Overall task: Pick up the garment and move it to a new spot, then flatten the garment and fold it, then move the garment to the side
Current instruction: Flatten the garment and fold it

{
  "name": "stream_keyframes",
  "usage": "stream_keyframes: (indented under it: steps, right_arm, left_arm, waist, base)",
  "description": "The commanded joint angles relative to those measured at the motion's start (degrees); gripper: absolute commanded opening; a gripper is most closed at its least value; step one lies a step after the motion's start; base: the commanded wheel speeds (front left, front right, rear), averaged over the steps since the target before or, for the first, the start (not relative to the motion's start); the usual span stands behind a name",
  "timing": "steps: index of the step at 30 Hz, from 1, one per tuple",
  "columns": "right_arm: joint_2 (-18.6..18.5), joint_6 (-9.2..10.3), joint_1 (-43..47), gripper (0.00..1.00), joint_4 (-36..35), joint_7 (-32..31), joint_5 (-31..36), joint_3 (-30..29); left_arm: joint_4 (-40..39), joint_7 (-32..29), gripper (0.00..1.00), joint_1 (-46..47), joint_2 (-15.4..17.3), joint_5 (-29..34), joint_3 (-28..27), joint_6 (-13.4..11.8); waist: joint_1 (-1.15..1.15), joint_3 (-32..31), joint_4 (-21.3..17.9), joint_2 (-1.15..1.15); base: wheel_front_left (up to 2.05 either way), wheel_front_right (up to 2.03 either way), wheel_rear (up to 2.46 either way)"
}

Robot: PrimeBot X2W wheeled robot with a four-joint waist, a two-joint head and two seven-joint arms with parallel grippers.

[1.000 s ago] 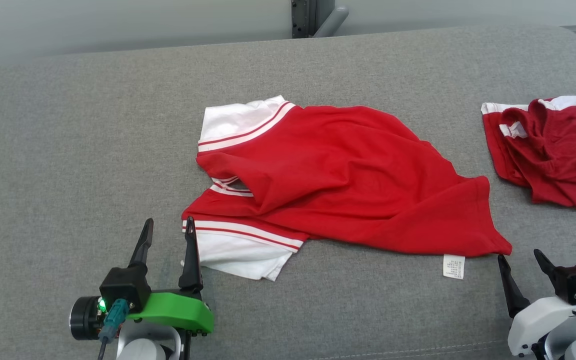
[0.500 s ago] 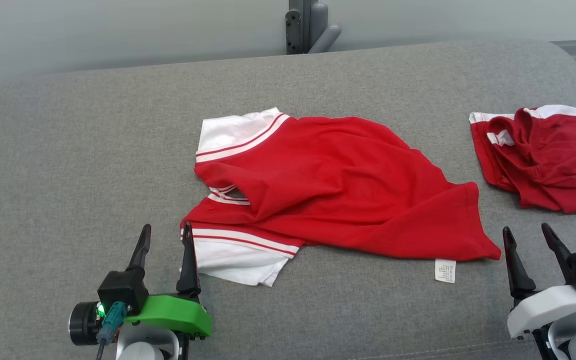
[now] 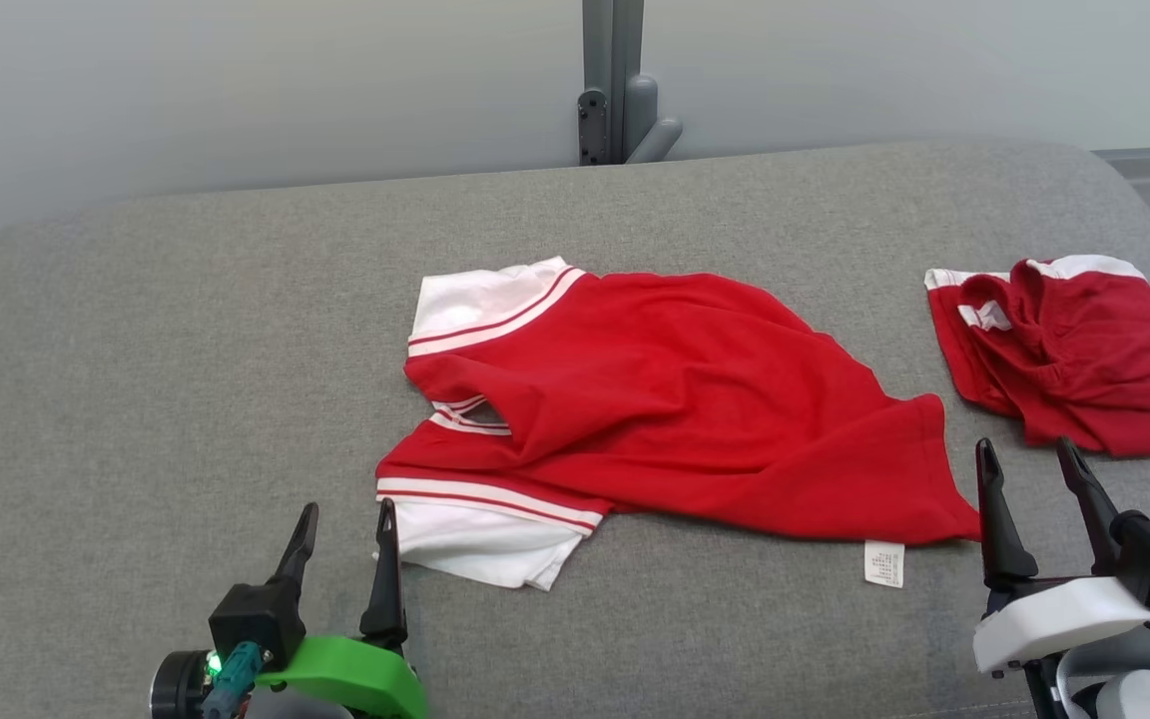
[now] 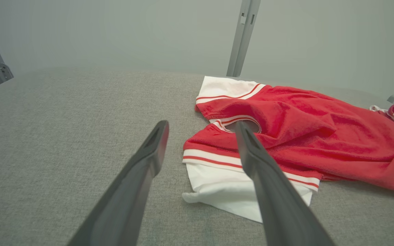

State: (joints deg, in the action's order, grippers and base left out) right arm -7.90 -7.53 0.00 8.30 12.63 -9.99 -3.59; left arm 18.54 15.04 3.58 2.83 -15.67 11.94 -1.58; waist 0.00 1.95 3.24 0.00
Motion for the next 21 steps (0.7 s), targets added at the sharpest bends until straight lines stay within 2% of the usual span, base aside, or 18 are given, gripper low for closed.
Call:
stream_keyframes:
  steps: [1, 21]
  right_arm:
    - [0.8, 0.08, 1.3, 1.0, -0.6, 0.3, 0.6, -0.2]
    - [3.5, 0.08, 2.6, 1.0, -0.6, 0.8, 0.6, 0.1]
  left_arm:
    - [0.3, 0.2, 1.0, -1.3, 0.1, 0.2, -0.4, 0.5]
    - [1.6, 0.2, 1.0, -3.8, 0.1, 0.5, 0.0, 1.3]
  waist:
    - [0.0, -1.0, 0.5, 0.0]
    - [0.0, -2.6, 0.0, 0.0]
  base:
    - [0.0, 0.0, 0.0]
    - [0.0, 0.0, 0.0]
